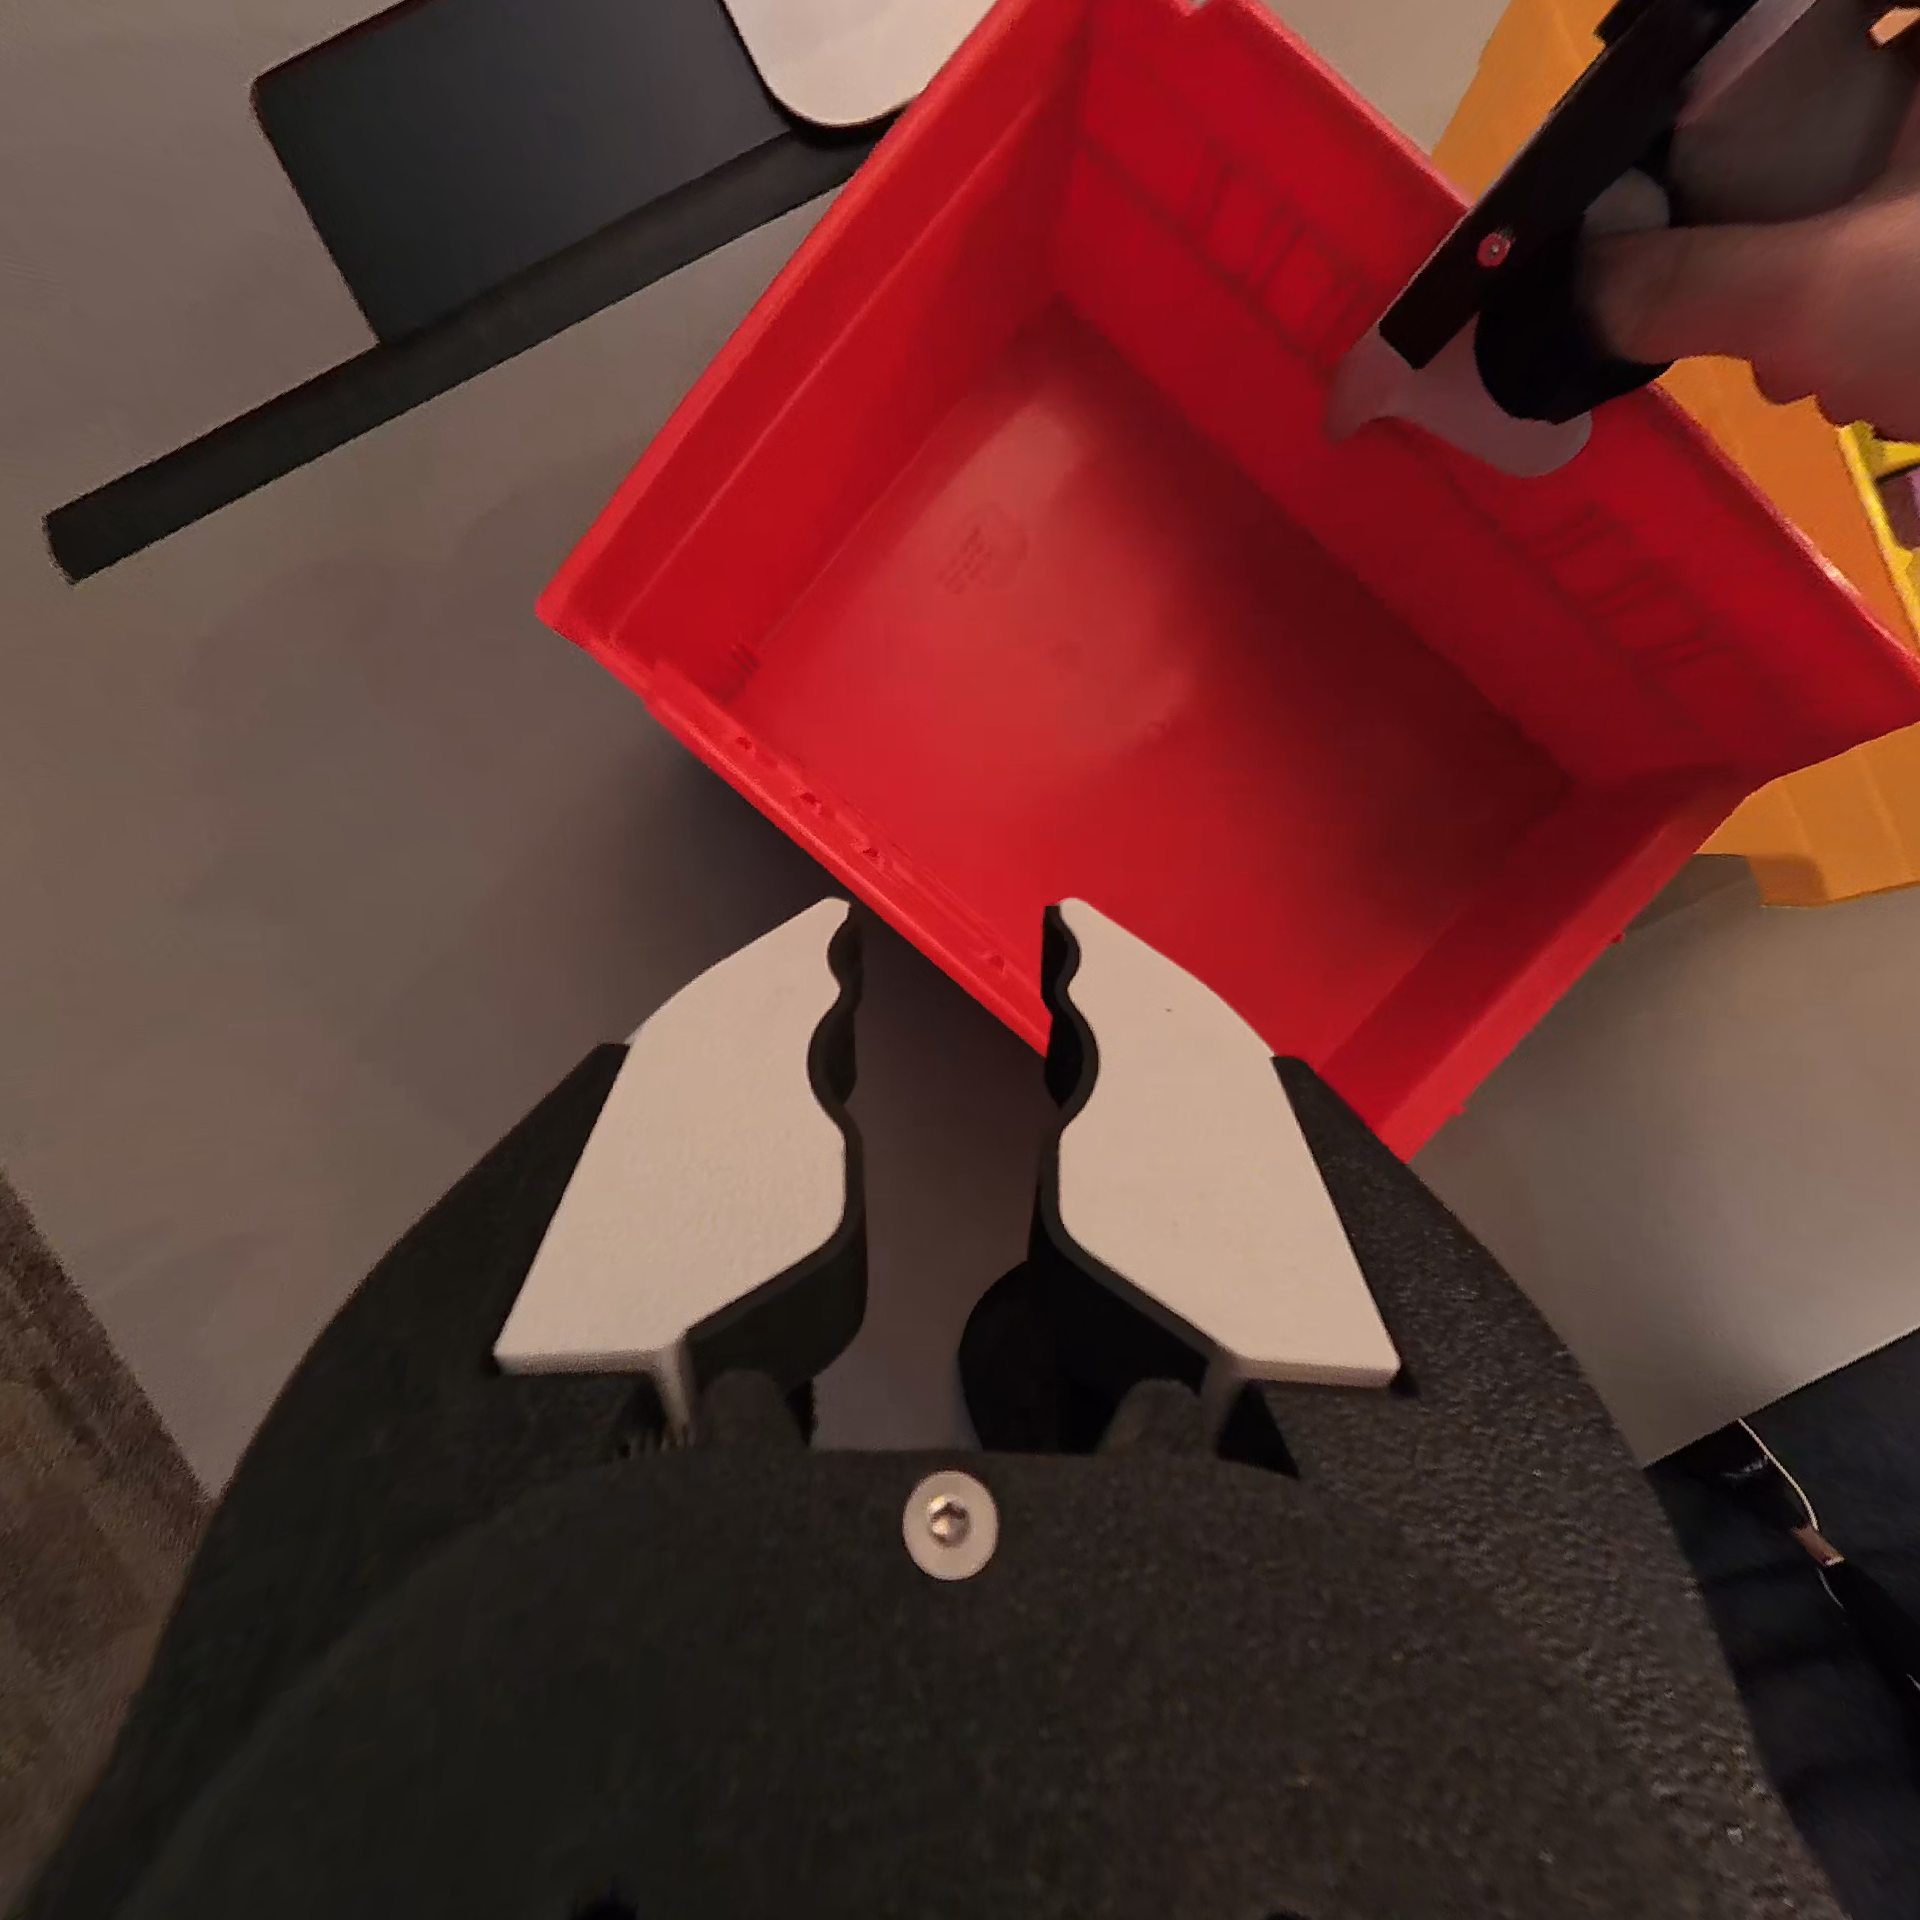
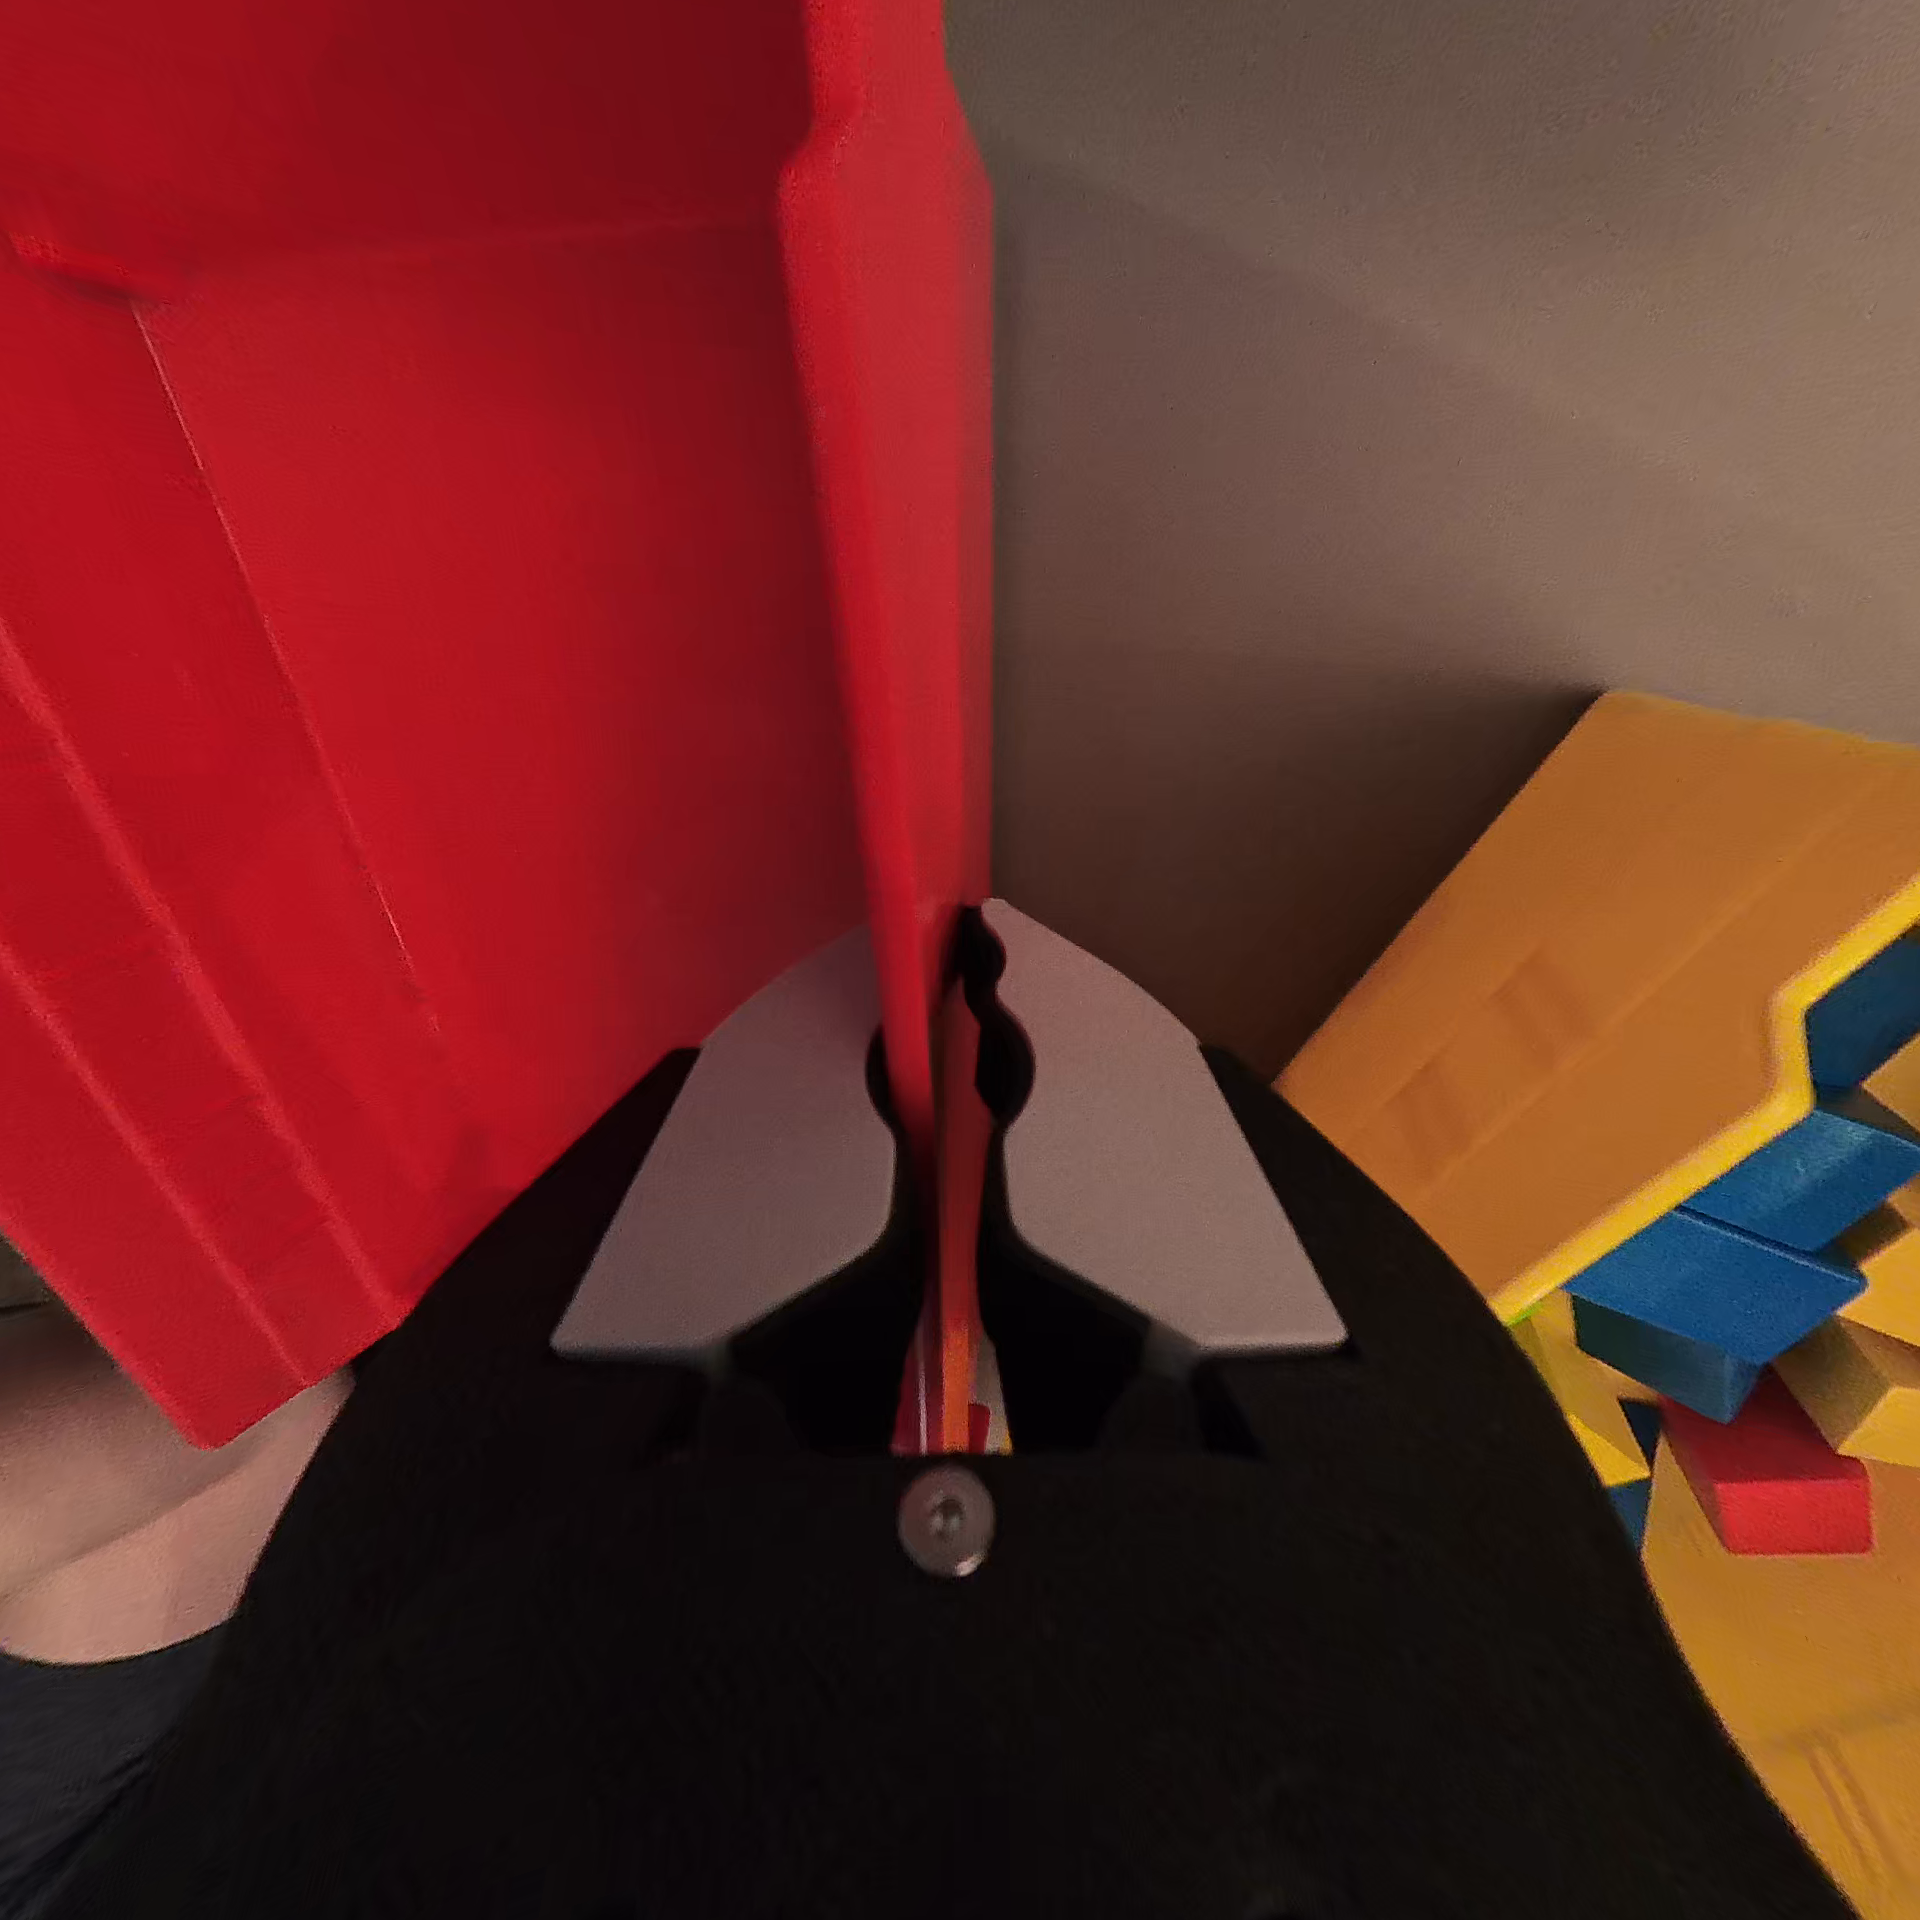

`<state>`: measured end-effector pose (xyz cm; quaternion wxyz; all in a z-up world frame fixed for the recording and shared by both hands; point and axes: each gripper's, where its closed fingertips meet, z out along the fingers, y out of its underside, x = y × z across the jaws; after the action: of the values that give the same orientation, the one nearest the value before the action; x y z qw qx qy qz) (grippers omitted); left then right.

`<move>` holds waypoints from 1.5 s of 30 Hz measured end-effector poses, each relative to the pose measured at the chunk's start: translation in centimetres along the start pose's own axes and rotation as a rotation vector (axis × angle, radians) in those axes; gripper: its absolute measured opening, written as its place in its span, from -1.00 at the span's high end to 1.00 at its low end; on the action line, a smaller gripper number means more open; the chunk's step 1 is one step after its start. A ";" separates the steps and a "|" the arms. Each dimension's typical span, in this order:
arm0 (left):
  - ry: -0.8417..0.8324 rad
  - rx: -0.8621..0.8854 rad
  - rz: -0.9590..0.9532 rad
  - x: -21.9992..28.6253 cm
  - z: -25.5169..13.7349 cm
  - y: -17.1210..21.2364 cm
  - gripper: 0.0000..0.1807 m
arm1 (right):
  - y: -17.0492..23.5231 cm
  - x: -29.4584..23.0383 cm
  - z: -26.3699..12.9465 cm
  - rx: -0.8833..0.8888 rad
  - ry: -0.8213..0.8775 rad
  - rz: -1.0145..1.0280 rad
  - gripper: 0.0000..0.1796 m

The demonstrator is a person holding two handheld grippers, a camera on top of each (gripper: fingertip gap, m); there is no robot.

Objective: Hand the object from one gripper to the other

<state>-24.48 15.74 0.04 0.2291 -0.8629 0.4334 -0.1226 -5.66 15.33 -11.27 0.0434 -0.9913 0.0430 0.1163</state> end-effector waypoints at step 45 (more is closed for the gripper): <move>0.282 0.137 0.363 23.1 10.0 -6.8 0.24 | 25.4 39.3 -26.7 0.159 0.063 0.620 0.92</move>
<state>-1.95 3.59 -4.85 0.2425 -0.7275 0.6000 -0.2278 36.09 -15.39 3.42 0.0817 -0.9277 0.3531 0.0894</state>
